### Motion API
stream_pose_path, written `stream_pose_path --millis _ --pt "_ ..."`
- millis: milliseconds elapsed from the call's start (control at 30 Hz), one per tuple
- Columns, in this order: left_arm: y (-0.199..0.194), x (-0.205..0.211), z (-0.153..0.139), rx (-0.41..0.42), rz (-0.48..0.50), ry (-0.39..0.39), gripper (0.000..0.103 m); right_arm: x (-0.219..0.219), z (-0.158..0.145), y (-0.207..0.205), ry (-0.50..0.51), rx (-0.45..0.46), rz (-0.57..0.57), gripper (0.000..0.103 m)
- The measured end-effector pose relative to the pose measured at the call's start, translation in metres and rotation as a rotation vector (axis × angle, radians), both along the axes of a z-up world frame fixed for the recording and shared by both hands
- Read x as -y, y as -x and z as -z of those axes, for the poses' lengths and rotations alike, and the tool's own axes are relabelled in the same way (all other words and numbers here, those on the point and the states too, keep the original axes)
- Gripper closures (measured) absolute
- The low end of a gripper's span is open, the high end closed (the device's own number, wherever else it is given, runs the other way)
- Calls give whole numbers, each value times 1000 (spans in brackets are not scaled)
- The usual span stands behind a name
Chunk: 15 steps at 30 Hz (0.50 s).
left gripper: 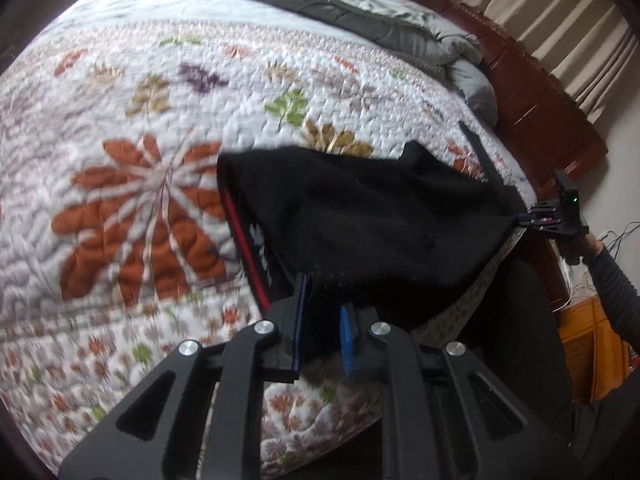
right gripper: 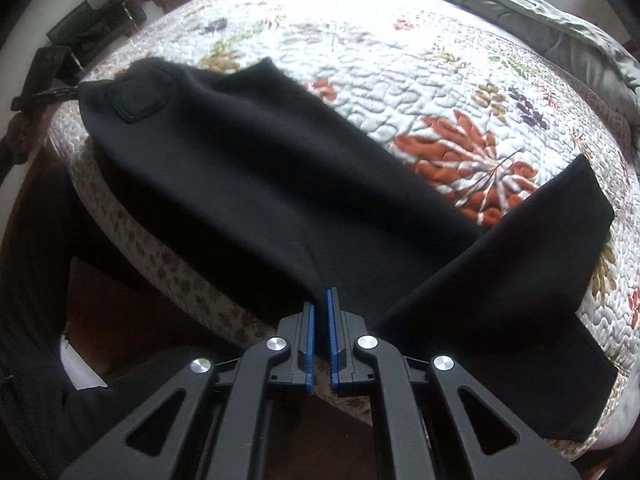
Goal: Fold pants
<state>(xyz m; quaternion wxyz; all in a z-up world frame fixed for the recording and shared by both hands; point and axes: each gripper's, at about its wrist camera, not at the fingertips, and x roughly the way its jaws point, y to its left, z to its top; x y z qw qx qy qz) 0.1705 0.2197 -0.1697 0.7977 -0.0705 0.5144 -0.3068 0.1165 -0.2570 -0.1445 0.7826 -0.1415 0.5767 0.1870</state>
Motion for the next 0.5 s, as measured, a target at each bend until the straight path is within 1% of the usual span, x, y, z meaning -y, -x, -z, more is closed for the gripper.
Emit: stream_pose_path --millis 100,200,267,400,433,500 --pt "6 -4 17 -27 -11 -5 90 -6 1 4 45 18 -10 98" --pt "10 -13 19 -29 -37 27 94 -8 -2 9 61 27 -12 98" --pt "13 -15 20 -34 -44 41 95 -8 7 13 68 8 -12 98" --pt "18 -15 30 -61 -54 35 95 -8 27 15 76 -34 -13 97" --pt "19 -16 30 -63 -60 38 95 -8 29 15 76 -36 -11 97" --pt "21 -19 28 -61 -90 26 88 -7 29 16 75 -37 -10 97"
